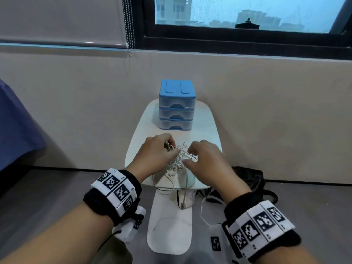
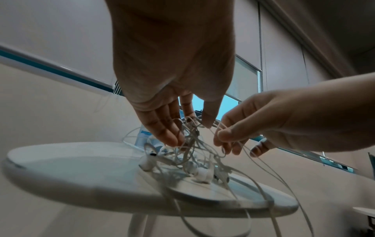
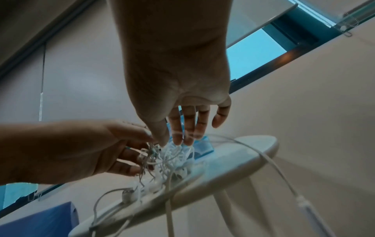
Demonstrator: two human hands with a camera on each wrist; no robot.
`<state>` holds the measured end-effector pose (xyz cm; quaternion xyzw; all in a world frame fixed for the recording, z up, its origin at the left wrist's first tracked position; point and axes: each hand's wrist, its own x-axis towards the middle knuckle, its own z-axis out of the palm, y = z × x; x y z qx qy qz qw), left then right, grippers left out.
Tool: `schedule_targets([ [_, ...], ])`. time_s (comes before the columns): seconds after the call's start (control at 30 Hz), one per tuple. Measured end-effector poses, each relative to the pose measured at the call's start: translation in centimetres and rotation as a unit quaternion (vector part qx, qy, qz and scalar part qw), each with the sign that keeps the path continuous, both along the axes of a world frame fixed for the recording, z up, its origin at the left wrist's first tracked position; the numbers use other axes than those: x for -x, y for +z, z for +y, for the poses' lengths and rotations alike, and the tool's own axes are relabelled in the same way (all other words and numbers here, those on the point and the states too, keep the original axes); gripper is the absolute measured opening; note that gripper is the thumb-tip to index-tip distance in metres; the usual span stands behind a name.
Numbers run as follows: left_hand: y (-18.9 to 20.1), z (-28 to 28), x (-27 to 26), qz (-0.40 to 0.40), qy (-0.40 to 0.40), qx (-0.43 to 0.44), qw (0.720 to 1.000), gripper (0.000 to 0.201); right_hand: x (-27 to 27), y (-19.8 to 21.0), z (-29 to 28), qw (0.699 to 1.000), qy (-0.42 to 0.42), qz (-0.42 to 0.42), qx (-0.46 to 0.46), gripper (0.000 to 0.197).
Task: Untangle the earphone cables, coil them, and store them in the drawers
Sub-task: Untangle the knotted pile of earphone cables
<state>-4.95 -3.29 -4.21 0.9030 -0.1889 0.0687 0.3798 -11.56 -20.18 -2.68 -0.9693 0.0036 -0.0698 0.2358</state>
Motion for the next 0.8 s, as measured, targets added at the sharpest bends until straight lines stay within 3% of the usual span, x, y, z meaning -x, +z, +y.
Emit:
schedule_targets([
  [0.07, 0.0, -0.1, 0.1, 0.004, -0.006, 0.008, 1.0, 0.015, -0.3, -1.1, 0.7, 1.0, -0.012, -0.02, 0.008, 0.016],
  [0.13, -0.1, 0.0, 0.3, 0.009, -0.014, 0.014, 1.0, 0.014, -0.6, -1.8, 0.8, 0.999, -0.028, -0.03, -0.015, 0.022],
  [0.23, -0.2, 0.5, 0.2, 0.027, -0.045, 0.013, 0.999, 0.019, -0.9, -2.0, 0.5, 0.989, -0.023, -0.029, -0.144, 0.029],
  [0.37, -0.4, 1.1, -0.3, 0.069, -0.067, 0.034, 0.995, 0.041, -2.3, -2.2, -0.2, 0.958, -0.032, -0.032, -0.284, 0.031],
  [0.5, -0.7, 1.0, -0.6, 0.057, -0.054, 0.028, 0.997, 0.041, -4.0, -3.4, -1.2, 0.878, -0.061, 0.007, -0.474, 0.033],
  [0.63, -0.6, 1.0, -0.9, 0.053, -0.054, -0.001, 0.997, 0.036, -4.4, -4.5, -2.2, 0.812, -0.125, 0.004, -0.57, 0.029],
  [0.8, -0.2, 1.1, -1.5, 0.044, -0.06, -0.038, 0.996, 0.023, -5.1, -4.4, -2.5, 0.791, -0.12, -0.011, -0.6, 0.026],
])
